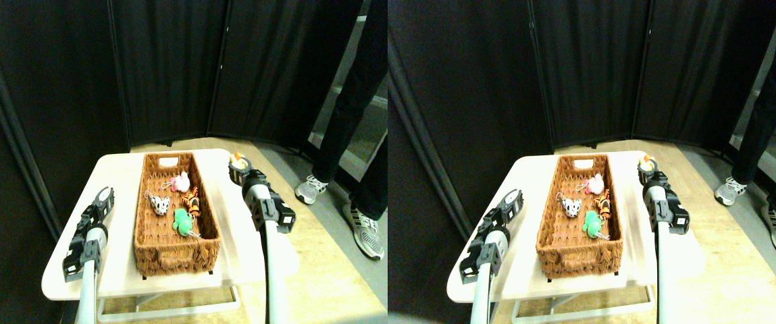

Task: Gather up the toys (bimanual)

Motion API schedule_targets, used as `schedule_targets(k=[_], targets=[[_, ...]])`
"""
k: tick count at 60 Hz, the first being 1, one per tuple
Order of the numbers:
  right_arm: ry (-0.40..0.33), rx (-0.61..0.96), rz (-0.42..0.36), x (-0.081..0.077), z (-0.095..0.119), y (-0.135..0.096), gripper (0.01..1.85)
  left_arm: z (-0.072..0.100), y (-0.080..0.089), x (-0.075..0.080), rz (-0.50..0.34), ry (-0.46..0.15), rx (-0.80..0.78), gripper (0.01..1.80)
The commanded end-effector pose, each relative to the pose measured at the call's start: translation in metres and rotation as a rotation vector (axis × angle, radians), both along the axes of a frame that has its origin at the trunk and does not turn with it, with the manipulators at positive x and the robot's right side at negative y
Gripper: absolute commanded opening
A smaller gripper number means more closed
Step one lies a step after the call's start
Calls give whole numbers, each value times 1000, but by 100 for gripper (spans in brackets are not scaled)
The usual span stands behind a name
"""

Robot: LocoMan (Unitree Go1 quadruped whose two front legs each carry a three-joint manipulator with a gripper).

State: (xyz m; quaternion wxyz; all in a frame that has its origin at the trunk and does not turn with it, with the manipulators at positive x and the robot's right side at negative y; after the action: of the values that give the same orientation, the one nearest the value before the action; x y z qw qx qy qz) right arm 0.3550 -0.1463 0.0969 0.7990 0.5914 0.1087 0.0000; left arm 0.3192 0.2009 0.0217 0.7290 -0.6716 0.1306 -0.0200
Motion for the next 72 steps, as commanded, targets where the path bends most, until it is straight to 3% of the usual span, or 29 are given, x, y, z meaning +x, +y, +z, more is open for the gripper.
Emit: schedule_targets(k=[1,9,23,43,55,59,60,62,72], targets=[[-61,17,47,-1,22,12,1,11,-2,1,-16,-59,11,1],[-73,31,114,-2,36,36,1,13,-3,1,14,-70,12,1],[-84,47,185,-2,38,69,2,16,-3,-1,49,-99,30,1],[-31,111,293,-7,11,118,1,21,7,-10,93,-137,38,1],[10,118,326,-11,-3,123,1,21,11,-13,99,-144,45,1],[41,110,338,-10,-4,120,17,21,11,-13,93,-145,44,1],[60,96,343,-10,-5,117,37,22,12,-12,100,-139,36,1],[74,90,350,-10,-4,116,47,23,11,-13,104,-134,35,1],[80,80,350,-10,-4,109,67,25,8,-10,115,-134,37,1]])
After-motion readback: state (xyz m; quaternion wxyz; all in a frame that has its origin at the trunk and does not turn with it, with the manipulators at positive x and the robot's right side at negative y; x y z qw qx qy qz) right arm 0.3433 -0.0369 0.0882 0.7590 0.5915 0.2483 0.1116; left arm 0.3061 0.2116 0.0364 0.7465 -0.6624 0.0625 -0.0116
